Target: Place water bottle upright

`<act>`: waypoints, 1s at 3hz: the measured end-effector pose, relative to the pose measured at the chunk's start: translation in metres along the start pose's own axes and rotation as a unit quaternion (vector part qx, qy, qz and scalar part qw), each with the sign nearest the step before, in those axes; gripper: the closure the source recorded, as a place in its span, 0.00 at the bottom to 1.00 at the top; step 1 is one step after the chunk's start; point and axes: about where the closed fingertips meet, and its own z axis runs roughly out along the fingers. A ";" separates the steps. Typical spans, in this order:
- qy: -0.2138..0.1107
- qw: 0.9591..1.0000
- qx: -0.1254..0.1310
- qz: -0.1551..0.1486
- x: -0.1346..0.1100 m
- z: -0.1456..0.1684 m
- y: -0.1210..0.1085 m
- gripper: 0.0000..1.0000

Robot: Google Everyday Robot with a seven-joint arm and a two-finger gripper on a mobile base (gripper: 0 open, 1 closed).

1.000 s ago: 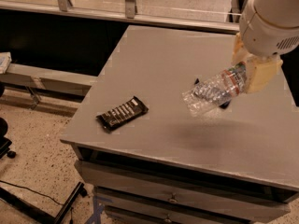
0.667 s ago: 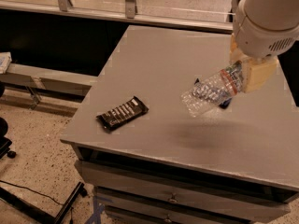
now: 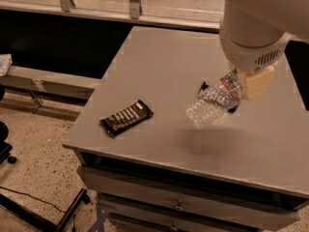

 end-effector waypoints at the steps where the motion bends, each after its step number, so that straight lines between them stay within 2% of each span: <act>1: 0.043 0.999 0.002 -0.010 -0.005 0.000 0.000 1.00; 3: 0.101 0.995 0.006 -0.012 -0.007 0.003 -0.003 1.00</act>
Offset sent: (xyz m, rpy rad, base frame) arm 0.0002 0.0033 -0.0105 -0.2366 -0.0452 -0.0640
